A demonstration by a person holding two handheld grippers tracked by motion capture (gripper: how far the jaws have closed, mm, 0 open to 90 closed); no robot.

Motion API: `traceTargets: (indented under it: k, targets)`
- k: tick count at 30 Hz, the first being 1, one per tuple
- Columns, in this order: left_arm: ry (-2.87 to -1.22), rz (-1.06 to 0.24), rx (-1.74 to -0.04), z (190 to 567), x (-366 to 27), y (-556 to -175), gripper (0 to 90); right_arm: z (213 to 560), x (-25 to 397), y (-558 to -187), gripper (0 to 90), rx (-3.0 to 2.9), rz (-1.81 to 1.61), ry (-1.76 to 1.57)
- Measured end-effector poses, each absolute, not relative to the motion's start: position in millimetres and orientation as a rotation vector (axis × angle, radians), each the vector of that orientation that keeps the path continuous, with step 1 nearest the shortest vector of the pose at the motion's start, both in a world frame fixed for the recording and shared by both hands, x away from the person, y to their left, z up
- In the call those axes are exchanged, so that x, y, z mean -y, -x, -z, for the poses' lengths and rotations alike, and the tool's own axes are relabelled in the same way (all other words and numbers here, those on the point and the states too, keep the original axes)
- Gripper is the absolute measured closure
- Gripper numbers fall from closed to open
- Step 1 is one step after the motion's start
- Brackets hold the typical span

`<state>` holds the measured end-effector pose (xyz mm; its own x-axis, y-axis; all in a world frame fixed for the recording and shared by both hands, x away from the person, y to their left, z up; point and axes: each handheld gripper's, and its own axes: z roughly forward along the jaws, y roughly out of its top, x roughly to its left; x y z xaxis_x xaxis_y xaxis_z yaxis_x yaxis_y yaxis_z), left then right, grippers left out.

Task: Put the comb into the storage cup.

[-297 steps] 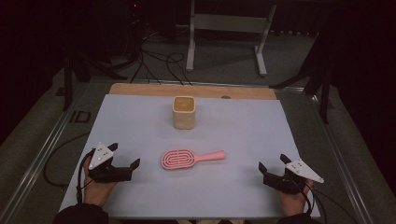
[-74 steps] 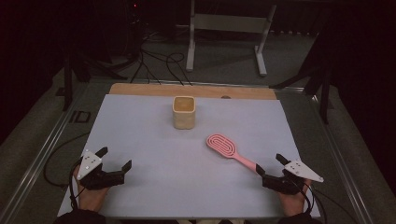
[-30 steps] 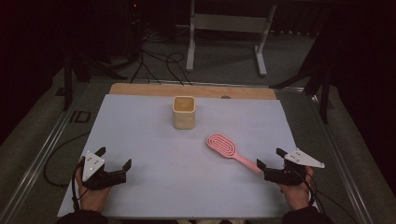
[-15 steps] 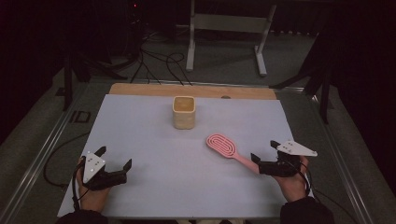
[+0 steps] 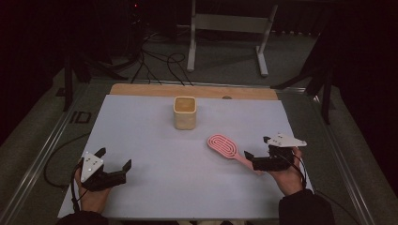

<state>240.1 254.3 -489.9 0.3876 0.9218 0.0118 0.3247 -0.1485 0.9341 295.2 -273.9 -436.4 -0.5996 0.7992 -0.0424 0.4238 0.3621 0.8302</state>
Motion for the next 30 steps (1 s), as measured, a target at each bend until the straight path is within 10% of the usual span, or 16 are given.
traceTargets:
  k: [30]
  targets:
    - [-1.679, -0.785, -1.127, 491.4, -255.5, -240.3, 0.0, 438.7, 238.9, -329.6, 7.5, -2.373, -0.942, -0.981]
